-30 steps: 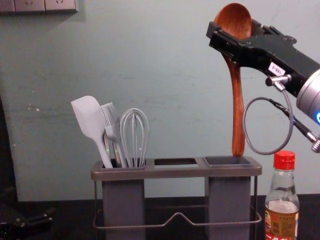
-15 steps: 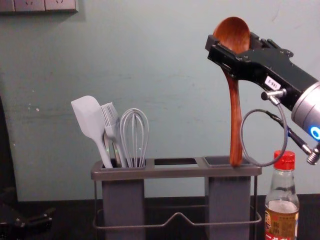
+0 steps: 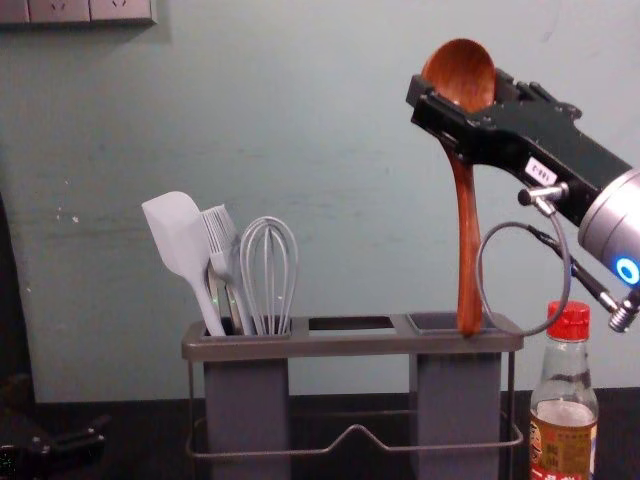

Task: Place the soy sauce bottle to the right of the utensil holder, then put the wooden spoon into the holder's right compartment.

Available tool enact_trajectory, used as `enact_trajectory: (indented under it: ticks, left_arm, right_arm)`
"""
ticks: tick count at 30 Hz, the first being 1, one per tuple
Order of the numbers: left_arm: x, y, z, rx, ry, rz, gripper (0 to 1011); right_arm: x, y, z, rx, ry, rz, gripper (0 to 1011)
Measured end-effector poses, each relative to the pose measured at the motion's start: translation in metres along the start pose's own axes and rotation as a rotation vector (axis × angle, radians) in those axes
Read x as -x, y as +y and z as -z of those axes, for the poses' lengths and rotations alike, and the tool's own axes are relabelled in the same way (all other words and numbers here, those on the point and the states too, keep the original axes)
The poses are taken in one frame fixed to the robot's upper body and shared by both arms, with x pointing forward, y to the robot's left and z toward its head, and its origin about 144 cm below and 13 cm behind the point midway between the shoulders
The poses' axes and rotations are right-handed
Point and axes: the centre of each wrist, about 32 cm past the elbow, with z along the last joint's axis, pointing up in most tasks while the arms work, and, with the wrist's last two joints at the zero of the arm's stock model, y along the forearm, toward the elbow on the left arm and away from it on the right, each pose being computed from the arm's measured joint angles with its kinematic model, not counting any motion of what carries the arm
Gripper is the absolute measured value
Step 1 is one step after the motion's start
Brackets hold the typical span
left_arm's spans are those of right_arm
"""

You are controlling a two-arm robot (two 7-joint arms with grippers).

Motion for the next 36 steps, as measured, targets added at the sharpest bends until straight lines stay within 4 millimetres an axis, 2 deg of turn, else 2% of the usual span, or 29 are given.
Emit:
enact_trajectory:
  ticks: [6,18,36]
  left_arm:
    - [0.0,0.0,0.0,0.0,0.0,0.0,1005]
    - [0.0,0.0,0.0,0.0,0.0,0.0,1005]
    - [0.0,0.0,0.0,0.0,0.0,0.0,1005]
  right_arm:
    - [-0.003,0.006,-0.003,-0.013,-0.009,0.0,837]
    - [-0.007,0.022,0.003,-0.013,-0.013,0.003,837]
    - [-0.001,0.017,0.023,0.027,-0.008,-0.001,838]
